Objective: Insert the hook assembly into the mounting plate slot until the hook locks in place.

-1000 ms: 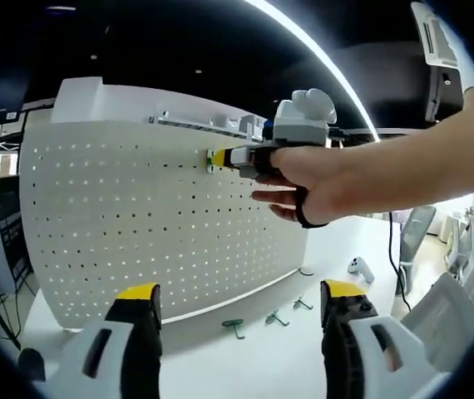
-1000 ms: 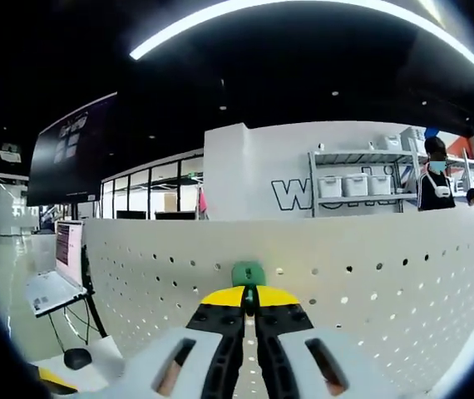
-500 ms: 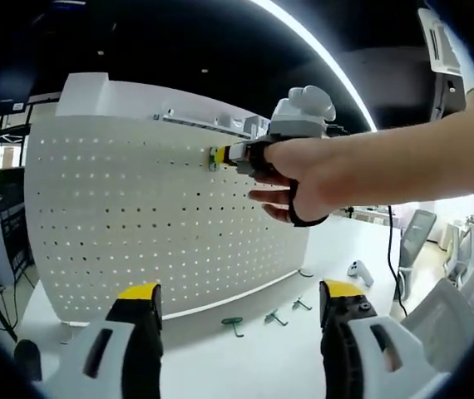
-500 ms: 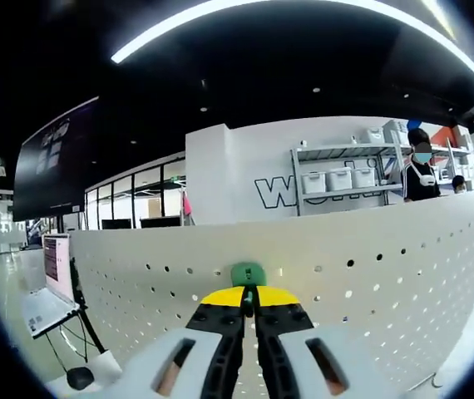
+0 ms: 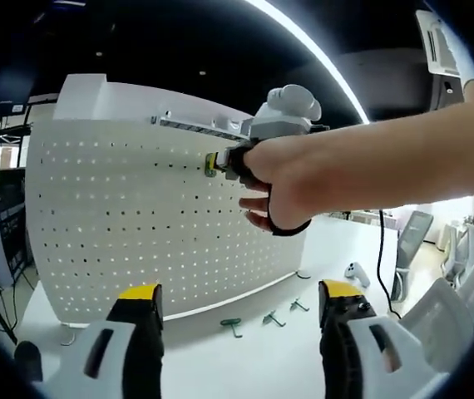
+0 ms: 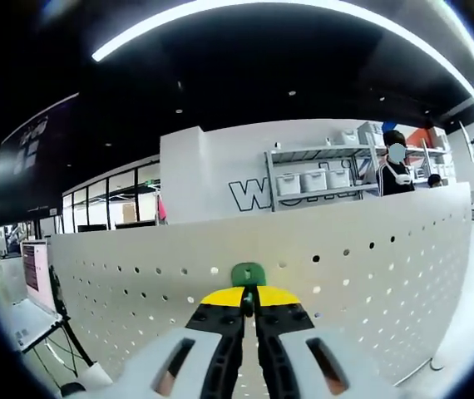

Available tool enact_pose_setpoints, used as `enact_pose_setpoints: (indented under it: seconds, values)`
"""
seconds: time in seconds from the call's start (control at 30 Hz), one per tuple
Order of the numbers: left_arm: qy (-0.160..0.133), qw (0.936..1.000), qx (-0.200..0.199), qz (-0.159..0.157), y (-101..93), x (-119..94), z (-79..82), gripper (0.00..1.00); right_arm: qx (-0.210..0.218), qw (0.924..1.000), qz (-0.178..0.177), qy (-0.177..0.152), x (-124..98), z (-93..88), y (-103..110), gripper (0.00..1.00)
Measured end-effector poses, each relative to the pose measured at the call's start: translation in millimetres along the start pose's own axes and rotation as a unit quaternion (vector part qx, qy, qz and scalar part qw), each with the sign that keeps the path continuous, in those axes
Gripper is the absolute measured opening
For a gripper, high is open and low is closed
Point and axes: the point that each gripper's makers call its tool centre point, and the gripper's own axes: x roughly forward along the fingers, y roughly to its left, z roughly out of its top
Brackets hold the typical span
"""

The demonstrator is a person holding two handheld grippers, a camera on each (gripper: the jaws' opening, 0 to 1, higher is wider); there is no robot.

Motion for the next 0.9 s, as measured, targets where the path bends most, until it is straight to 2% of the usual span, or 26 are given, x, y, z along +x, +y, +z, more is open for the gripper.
enact_pose_setpoints:
  seconds: [0.13, 0.4, 0.53, 0.6, 0.73, 0.8, 0.9]
  values:
    - [0.002, 1.0, -0.004, 0.002, 0.4, -0.1, -2.9, 0.78, -0.005, 1.0, 0.005, 0.003, 0.5, 0.2, -0.6, 0.02]
    - [0.003, 1.0, -0.004, 0.004, 0.3, -0.9, -3.0, 0.78, 0.014, 0.9996, 0.024, 0.007, -5.0, 1.4, 0.5, 0.04]
    - [0.003, 1.0, -0.004, 0.003, -0.4, 0.2, -3.0, 0.78, 0.004, 0.9988, 0.046, 0.017, -6.1, -0.8, 5.2, 0.14]
    - [0.0, 1.0, -0.003, 0.003, -0.6, 0.8, -1.4, 0.78, -0.023, 0.9977, 0.06, 0.022, -6.4, -1.8, 8.7, 0.17]
    - [0.0, 1.0, -0.005, 0.001, -2.7, 1.8, -0.9, 0.78, -0.01, 0.9969, 0.078, 0.006, -10.2, 3.4, 15.0, 0.32]
    - [0.0, 1.0, -0.003, 0.0, -3.3, 1.9, -0.7, 0.78, -0.014, 0.9966, 0.081, 0.012, -11.6, 1.2, 14.4, 0.35]
    - [-0.002, 1.0, -0.004, 0.0, -3.9, 1.8, 0.1, 0.79, -0.006, 0.9965, 0.082, 0.017, -12.0, -2.4, 10.3, 0.44]
